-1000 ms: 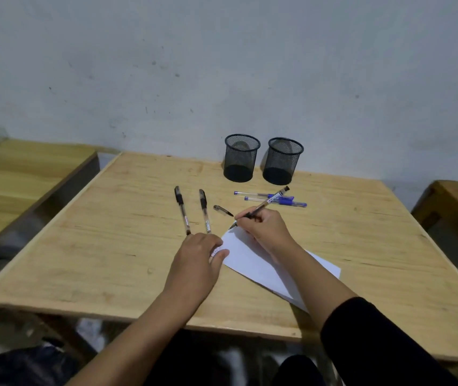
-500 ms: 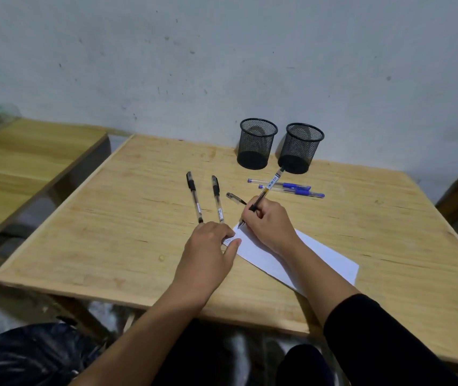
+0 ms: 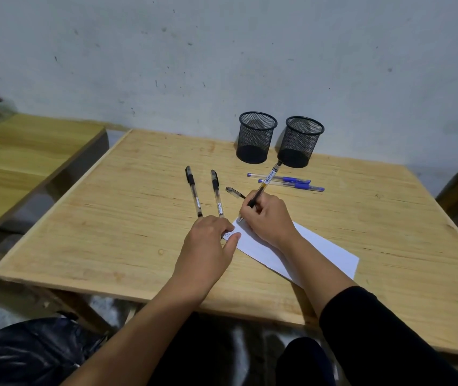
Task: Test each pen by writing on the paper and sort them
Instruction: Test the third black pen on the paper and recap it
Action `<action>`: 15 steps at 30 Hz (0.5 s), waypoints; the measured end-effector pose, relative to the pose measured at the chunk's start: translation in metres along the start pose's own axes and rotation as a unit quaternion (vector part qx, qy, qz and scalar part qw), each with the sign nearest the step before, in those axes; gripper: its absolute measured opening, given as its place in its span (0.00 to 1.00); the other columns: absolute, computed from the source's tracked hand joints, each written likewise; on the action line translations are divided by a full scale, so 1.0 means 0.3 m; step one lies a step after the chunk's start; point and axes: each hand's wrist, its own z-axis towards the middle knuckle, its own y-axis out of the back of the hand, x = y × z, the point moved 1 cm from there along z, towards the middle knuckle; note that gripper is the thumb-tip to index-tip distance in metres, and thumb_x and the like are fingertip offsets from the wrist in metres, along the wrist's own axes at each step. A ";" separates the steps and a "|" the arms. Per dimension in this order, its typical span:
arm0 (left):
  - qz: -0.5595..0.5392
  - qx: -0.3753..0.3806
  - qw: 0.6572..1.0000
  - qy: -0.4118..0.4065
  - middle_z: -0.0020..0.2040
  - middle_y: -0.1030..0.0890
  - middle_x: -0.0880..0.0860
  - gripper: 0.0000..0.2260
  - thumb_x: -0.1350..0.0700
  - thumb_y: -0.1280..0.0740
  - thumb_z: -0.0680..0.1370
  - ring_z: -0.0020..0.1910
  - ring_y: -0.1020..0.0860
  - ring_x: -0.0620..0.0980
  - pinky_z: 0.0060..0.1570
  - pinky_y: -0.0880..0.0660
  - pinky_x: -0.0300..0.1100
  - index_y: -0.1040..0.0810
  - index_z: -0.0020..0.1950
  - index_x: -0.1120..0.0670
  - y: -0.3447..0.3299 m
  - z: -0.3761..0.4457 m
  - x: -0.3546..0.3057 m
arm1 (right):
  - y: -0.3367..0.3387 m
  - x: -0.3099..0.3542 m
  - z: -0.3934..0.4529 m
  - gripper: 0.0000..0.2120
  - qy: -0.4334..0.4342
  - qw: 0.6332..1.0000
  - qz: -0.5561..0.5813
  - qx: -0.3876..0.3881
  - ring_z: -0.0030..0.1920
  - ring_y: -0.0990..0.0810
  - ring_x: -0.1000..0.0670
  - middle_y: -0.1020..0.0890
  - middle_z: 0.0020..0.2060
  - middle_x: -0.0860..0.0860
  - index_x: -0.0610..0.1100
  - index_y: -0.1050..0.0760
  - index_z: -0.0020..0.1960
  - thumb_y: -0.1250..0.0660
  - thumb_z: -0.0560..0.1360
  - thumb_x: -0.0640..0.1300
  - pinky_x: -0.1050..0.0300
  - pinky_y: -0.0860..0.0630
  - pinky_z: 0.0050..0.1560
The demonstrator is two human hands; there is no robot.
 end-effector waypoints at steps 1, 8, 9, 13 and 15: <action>0.001 0.000 1.000 0.000 0.47 0.19 0.51 0.09 0.52 0.32 0.74 0.49 0.24 0.49 0.48 0.33 0.35 0.19 0.51 0.54 0.000 0.000 0.000 | -0.002 -0.001 0.000 0.06 -0.001 1.000 -0.002 -0.001 0.34 0.27 0.51 0.22 0.32 0.46 0.38 0.24 0.41 0.37 0.72 0.40 0.57 0.29 0.35; 0.000 -0.007 1.000 -0.004 0.48 0.19 0.51 0.10 0.52 0.33 0.75 0.49 0.24 0.48 0.48 0.34 0.34 0.19 0.52 0.54 0.000 0.000 0.004 | -0.002 0.002 -0.001 0.05 -0.011 1.000 0.003 -0.017 0.31 0.29 0.52 0.25 0.30 0.49 0.39 0.24 0.40 0.37 0.72 0.39 0.62 0.32 0.32; 0.001 -0.006 1.000 -0.004 0.48 0.19 0.51 0.10 0.51 0.33 0.75 0.50 0.24 0.48 0.48 0.35 0.34 0.20 0.52 0.54 0.000 0.000 0.004 | -0.002 0.003 -0.003 0.05 -0.011 1.000 0.006 -0.018 0.31 0.29 0.52 0.25 0.29 0.49 0.39 0.24 0.40 0.37 0.72 0.39 0.63 0.32 0.32; 0.000 -0.008 1.000 -0.002 0.49 0.19 0.51 0.10 0.51 0.33 0.75 0.51 0.25 0.48 0.49 0.34 0.34 0.20 0.53 0.54 -0.001 -0.001 0.002 | -0.003 0.006 -0.006 0.04 -0.008 1.000 0.007 -0.026 0.30 0.30 0.53 0.26 0.28 0.50 0.39 0.26 0.39 0.37 0.72 0.39 0.63 0.33 0.31; 0.002 -0.006 1.000 -0.001 0.50 0.19 0.51 0.11 0.51 0.34 0.75 0.51 0.25 0.48 0.49 0.34 0.34 0.20 0.53 0.54 -0.001 -0.001 0.004 | -0.005 0.008 -0.008 0.05 -0.010 0.999 0.012 -0.033 0.30 0.30 0.53 0.27 0.28 0.51 0.40 0.26 0.39 0.36 0.73 0.39 0.62 0.33 0.31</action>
